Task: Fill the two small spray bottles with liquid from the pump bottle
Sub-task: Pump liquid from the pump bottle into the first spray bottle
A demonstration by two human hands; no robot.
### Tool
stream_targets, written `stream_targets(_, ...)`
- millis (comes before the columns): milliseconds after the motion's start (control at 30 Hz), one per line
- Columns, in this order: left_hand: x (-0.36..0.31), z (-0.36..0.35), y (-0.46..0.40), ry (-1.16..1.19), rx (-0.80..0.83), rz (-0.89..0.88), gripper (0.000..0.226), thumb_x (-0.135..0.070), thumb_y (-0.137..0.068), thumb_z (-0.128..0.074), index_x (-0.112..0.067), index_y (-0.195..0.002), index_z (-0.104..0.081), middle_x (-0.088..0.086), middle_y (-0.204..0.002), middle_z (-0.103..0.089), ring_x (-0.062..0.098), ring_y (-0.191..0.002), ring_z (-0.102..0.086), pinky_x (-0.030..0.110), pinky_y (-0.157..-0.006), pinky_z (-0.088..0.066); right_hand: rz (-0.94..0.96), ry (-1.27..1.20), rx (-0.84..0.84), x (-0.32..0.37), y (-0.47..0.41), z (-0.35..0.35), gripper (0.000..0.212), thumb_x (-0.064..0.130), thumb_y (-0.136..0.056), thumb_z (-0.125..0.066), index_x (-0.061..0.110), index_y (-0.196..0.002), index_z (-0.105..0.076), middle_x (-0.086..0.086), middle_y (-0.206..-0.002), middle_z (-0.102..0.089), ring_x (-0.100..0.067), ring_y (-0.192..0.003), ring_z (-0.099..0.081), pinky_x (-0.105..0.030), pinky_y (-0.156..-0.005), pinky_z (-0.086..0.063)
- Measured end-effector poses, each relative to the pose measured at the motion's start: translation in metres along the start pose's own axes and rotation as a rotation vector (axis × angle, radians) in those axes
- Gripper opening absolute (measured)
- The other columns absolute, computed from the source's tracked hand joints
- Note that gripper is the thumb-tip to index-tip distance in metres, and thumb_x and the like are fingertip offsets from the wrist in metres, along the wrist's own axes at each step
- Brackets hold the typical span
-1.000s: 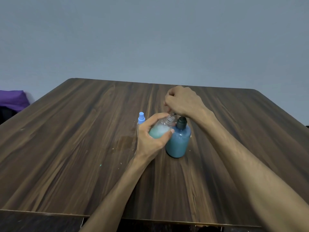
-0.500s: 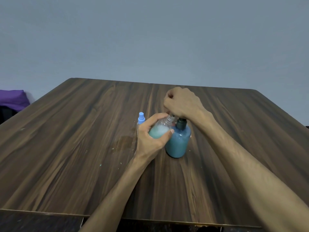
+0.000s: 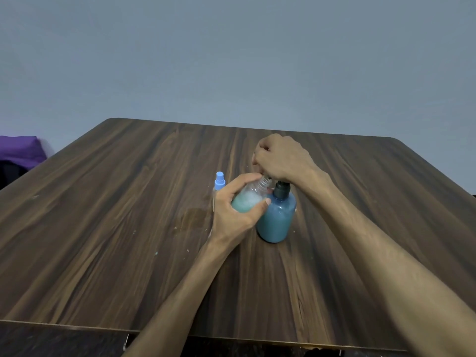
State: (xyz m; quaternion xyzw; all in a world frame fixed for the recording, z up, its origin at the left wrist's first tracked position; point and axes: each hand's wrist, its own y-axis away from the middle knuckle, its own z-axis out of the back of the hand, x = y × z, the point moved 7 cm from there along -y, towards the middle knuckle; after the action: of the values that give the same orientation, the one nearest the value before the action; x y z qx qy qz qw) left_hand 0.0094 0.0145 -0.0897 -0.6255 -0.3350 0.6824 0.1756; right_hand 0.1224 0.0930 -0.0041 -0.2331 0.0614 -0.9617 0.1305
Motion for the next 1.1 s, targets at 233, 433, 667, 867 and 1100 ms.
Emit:
stream_targets(233,0.000,0.000,0.001,0.017,-0.011,0.012,0.040,-0.002,-0.077,-0.081,-0.010,-0.115,-0.071,0.002,-0.107,-0.077,0.014,-0.100,-0.074,0.026,-0.089,-0.057,-0.017,0.006,0.043,0.000,0.002,-0.006,0.031,0.025,-0.086,-0.046,0.021,-0.089,-0.076,0.001,-0.095,-0.078,-0.030,-0.094,-0.069,-0.043,-0.089,-0.057)
stream_targets(433,0.003,-0.001,0.000,0.018,-0.006,0.021,0.038,-0.001,-0.078,-0.081,-0.002,-0.115,-0.071,0.010,-0.107,-0.077,0.024,-0.101,-0.075,0.036,-0.091,-0.059,-0.019,-0.025,0.067,0.000,0.003,-0.003,0.044,0.030,-0.069,-0.037,0.020,-0.085,-0.077,0.001,-0.089,-0.078,-0.029,-0.093,-0.071,-0.043,-0.089,-0.059)
stream_targets(667,0.004,-0.001,-0.001,0.004,-0.008,0.024,0.038,-0.003,-0.078,-0.081,-0.001,-0.115,-0.071,0.009,-0.107,-0.077,0.021,-0.100,-0.075,0.031,-0.091,-0.058,-0.018,-0.019,0.053,0.001,0.002,-0.004,0.043,0.030,-0.074,-0.037,0.020,-0.090,-0.076,0.001,-0.092,-0.078,-0.030,-0.095,-0.070,-0.044,-0.091,-0.058)
stream_targets(867,0.004,-0.001,0.000,0.014,-0.003,0.020,0.038,-0.003,-0.078,-0.081,-0.004,-0.114,-0.071,0.007,-0.107,-0.077,0.019,-0.100,-0.075,0.029,-0.090,-0.057,0.006,-0.051,0.006,-0.002,-0.001,-0.001,0.034,0.024,-0.078,-0.042,0.013,-0.081,-0.073,-0.002,-0.079,-0.077,-0.031,-0.087,-0.070,-0.043,-0.083,-0.059)
stream_targets(1100,0.002,-0.001,0.000,0.018,-0.005,0.011,0.038,-0.002,-0.077,-0.081,-0.004,-0.114,-0.071,0.007,-0.106,-0.077,0.017,-0.099,-0.074,0.027,-0.089,-0.057,0.029,-0.043,0.020,0.001,-0.001,0.001,0.037,0.026,-0.069,-0.035,0.006,-0.075,-0.065,-0.005,-0.078,-0.075,-0.033,-0.083,-0.069,-0.041,-0.076,-0.058)
